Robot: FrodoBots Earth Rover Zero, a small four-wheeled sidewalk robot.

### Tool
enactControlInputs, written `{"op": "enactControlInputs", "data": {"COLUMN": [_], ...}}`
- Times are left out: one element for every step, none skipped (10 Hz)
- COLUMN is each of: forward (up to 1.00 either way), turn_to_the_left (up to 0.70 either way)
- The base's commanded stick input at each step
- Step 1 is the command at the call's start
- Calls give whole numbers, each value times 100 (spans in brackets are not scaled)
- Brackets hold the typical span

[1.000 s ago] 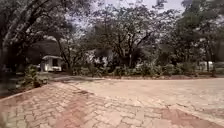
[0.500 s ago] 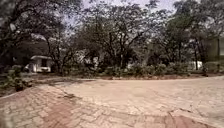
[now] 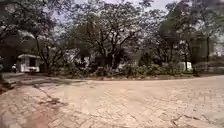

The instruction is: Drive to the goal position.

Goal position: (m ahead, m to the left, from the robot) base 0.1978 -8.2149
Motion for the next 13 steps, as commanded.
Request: {"op": "enactControlInputs", "data": {"forward": [70, 70, 70, 70, 70, 70, 70, 70, 70, 70, 70, 70, 70], "turn_to_the_left": [-1, -3, -24, -35, -35, -35, -35, -35, -35, -35, -35, -35, -35]}}
